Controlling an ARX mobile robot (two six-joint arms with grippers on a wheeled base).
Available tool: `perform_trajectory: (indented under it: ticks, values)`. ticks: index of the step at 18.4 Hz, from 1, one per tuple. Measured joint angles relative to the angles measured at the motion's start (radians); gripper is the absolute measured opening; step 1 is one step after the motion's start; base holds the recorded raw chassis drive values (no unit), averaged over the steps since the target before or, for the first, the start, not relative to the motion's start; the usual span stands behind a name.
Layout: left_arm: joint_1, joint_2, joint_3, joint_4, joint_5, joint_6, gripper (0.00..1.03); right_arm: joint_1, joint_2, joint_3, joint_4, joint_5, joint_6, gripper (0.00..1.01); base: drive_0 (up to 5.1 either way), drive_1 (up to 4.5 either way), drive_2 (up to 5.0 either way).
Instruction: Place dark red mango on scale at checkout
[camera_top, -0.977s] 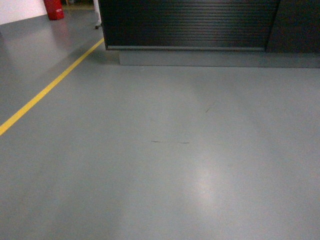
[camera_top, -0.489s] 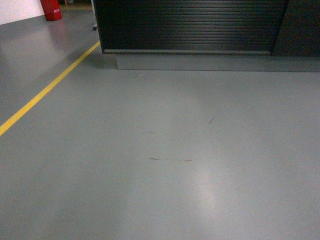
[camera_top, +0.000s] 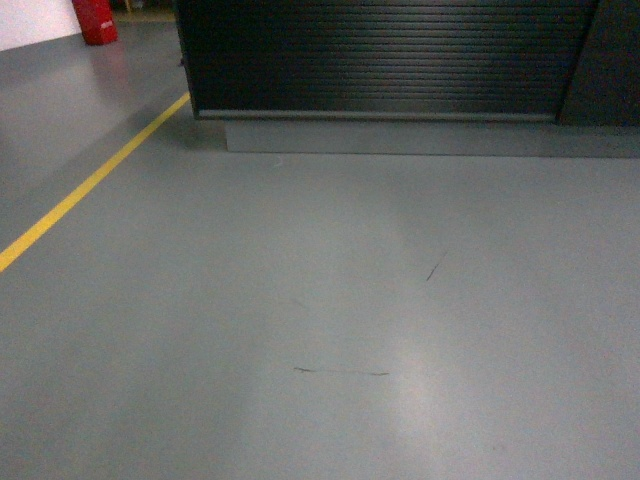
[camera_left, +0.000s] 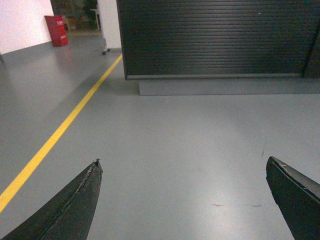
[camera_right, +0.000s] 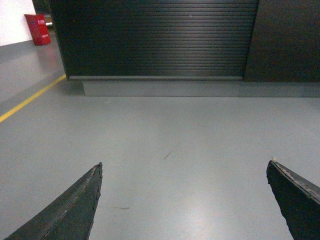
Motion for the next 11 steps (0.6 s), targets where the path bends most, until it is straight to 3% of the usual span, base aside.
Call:
perform_trajectory:
  ticks: [11]
  values:
    - [0.0,0.0,0.0,-0.001,0.001,0.0,0.98,0.0,0.0,0.0,-0.003,0.0,0.0,0.98,0.0,4.35,-4.3]
